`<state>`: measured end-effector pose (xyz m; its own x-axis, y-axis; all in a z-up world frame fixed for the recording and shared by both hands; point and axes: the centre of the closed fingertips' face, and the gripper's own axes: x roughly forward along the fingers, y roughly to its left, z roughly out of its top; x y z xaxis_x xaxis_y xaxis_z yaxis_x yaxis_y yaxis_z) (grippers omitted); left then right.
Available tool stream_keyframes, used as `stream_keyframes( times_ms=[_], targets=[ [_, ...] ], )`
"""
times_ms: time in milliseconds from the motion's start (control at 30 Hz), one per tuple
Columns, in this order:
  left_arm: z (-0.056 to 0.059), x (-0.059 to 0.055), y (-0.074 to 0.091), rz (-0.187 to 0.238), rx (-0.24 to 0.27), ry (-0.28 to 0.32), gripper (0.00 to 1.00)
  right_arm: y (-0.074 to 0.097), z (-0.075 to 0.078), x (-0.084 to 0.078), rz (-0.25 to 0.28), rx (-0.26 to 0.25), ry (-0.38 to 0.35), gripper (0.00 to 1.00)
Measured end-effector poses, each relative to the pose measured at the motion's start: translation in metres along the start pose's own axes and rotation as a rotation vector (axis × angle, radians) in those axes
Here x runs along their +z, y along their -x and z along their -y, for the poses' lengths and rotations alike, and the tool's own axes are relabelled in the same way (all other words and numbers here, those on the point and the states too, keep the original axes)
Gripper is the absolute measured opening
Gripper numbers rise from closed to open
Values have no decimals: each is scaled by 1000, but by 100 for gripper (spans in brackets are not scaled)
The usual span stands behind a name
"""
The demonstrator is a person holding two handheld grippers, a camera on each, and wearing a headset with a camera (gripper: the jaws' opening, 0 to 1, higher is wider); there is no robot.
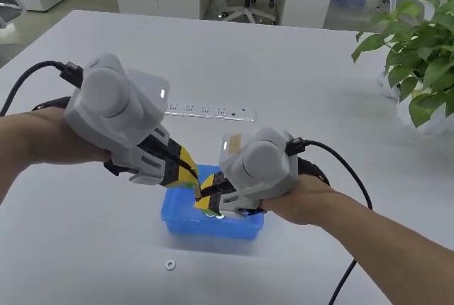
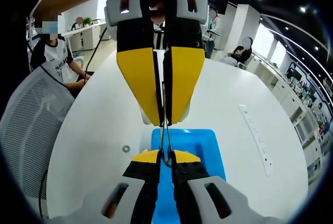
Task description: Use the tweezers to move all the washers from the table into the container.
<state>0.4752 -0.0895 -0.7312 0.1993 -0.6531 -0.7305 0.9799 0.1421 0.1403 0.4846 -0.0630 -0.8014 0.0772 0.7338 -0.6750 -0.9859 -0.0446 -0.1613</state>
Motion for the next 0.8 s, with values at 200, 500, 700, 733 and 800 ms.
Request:
stream_keyframes(
  times_ms=[200,500,700,733,800],
  targets=[
    [-7,-5,-5,-4,-9,4,6,-6,6,-5,-2,8,-11,10],
    [-15,-13,-15,-8,-21,13,6,-15,12,-14,-6,23,-29,10],
    [-19,-19,-21,-14,-27,18,6,-22,15,-19,-8,32,-40,10],
    [-20,-20,-23,-16,-29,19,6,-23,16,-20,-9,33,-40,10],
    [-22,-22,-24,-19,-30,21,6,-26,17,-21,-10,35,-42,10]
  ],
)
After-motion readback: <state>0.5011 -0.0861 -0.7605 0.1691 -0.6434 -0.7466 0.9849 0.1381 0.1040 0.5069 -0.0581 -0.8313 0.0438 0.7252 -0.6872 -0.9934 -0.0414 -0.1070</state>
